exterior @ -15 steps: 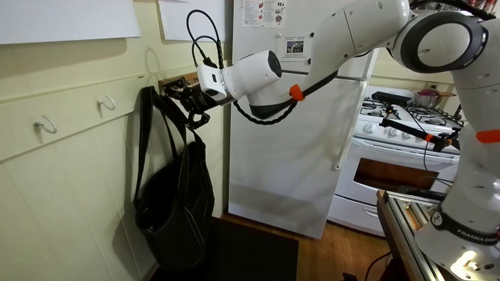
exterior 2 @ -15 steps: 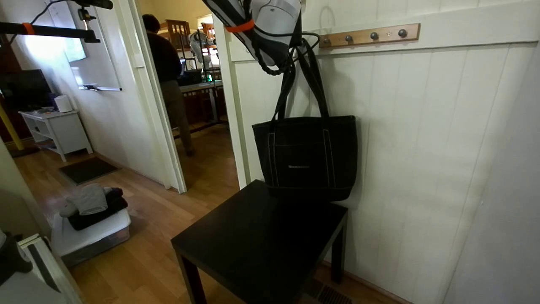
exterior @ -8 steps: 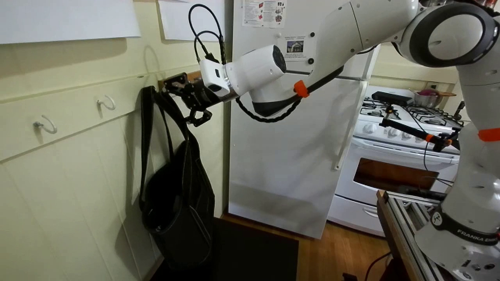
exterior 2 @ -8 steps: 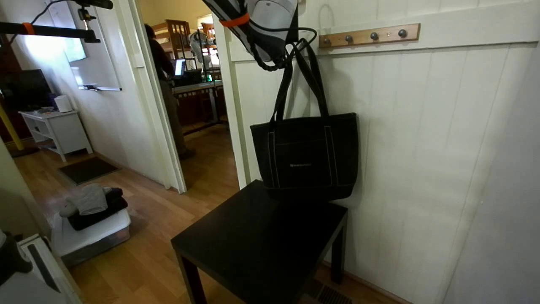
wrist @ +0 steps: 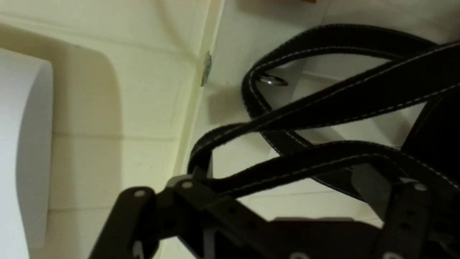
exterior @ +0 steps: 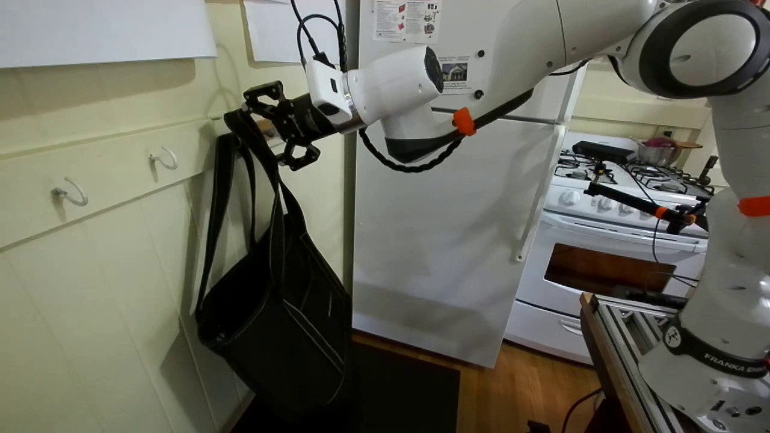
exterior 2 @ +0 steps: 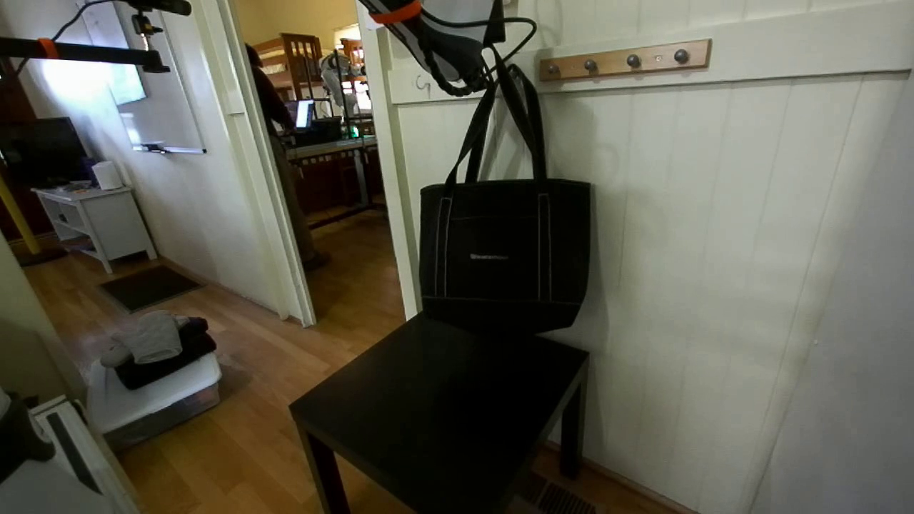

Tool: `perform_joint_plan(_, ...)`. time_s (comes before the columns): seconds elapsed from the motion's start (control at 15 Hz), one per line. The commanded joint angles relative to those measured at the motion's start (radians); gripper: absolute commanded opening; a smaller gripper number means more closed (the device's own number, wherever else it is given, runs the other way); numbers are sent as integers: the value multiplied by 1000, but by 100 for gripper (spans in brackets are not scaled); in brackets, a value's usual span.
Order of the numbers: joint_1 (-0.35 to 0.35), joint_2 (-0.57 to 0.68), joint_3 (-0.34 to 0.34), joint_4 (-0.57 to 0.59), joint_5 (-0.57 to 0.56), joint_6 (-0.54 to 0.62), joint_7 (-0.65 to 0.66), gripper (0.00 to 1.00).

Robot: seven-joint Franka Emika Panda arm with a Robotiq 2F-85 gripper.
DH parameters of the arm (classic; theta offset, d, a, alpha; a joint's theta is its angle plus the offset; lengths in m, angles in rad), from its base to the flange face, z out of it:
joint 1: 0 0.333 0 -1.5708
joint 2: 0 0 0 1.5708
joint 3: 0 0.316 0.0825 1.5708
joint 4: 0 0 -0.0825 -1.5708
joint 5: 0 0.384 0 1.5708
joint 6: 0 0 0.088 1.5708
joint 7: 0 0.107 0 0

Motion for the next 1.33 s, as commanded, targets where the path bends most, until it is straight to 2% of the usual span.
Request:
perform_joint_plan(0.0,-5,-1,2,67,-21,18,-37,100)
perform_joint_plan(0.4,-12,20,0,133,-35,61,-81,100)
perform_joint_plan(0.8,-26,56,-13,195,-80,183,-110,100)
perform_joint_plan(1.27,-32,110,-38,329,-84,190,-112,100)
